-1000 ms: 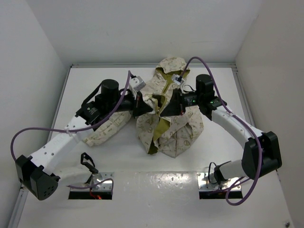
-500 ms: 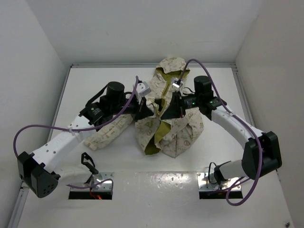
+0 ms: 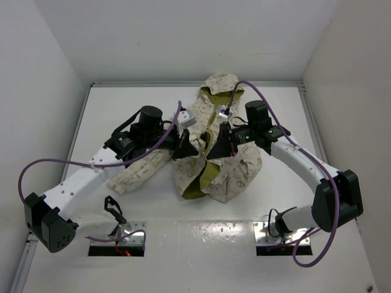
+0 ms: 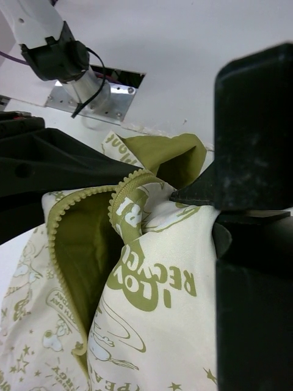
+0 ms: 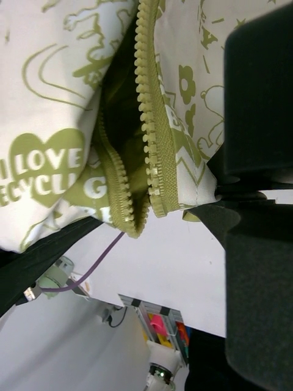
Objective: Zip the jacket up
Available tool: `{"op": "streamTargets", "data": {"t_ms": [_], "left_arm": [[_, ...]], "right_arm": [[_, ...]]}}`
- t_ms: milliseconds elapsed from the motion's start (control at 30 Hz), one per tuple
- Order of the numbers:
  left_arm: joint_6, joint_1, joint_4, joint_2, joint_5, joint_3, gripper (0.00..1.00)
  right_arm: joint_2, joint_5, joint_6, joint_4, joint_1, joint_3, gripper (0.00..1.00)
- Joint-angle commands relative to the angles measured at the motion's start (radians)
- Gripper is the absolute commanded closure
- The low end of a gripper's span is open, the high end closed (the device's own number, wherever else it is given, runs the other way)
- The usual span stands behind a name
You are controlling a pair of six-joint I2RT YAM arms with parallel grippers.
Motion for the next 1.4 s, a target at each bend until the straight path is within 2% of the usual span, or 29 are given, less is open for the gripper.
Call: {"op": "streamTargets", "data": {"t_ms": [0, 200, 367, 500, 567, 633, 667, 733, 900, 1100, 1167, 1233, 1300, 1333, 1367], "left_arm": [[0.049, -0.017, -0.039, 0.011, 0.043, 0.019, 0.97], [0.081, -0.017, -0.071, 0.011, -0.004, 0.010, 0.97], [0.072, -0.017, -0.071, 0.011, -0.061, 0.019, 0.97], [0.058, -0.017, -0.071, 0.031, -0.073, 0.040, 0.96], [0.036, -0.017, -0.071, 0.040, -0.083, 0.053, 0.93], [0.035, -0.008, -0.061, 0.040, -0.054, 0.072, 0.91], [0.035, 0.003, -0.061, 0.040, -0.032, 0.072, 0.89], [0.025, 0.003, -0.038, 0.040, 0.024, 0.072, 0.88], [0.080, 0.012, -0.028, 0.008, 0.167, 0.036, 0.86], [0.158, -0.019, -0.090, -0.012, 0.183, 0.026, 0.86], [0.172, -0.019, -0.111, -0.012, 0.183, 0.026, 0.86], [0.181, -0.019, -0.111, -0.022, 0.152, 0.026, 0.81], [0.181, -0.019, -0.111, -0.031, 0.126, 0.026, 0.65], [0.171, -0.019, -0.111, -0.031, 0.111, 0.026, 0.60], [0.148, -0.008, -0.098, -0.041, 0.080, 0.017, 0.48]], "right_arm": [[-0.040, -0.013, 0.016, 0.074, -0.007, 0.047, 1.00], [-0.045, -0.015, 0.122, 0.210, -0.022, 0.045, 1.00], [-0.052, -0.032, 0.133, 0.224, -0.019, 0.033, 1.00], [-0.071, -0.032, 0.067, 0.156, -0.012, 0.030, 1.00], [-0.078, -0.032, -0.077, 0.046, 0.005, 0.039, 1.00], [-0.092, -0.021, -0.142, -0.094, 0.033, 0.054, 1.00], [-0.094, -0.016, -0.216, -0.111, 0.039, 0.054, 1.00], [-0.104, -0.007, -0.232, -0.144, 0.050, 0.045, 1.00], [-0.111, -0.001, -0.194, -0.093, 0.061, 0.022, 1.00], [-0.107, 0.002, -0.165, -0.058, 0.056, 0.021, 1.00], [-0.107, 0.002, -0.112, -0.023, 0.051, 0.015, 1.00], [-0.107, 0.002, -0.085, 0.021, 0.051, 0.008, 1.00], [-0.107, -0.001, -0.047, 0.046, 0.051, 0.002, 1.00], [-0.107, -0.003, -0.038, 0.051, 0.051, -0.002, 1.00], [-0.109, -0.006, -0.009, 0.062, 0.048, -0.008, 1.00]]}}
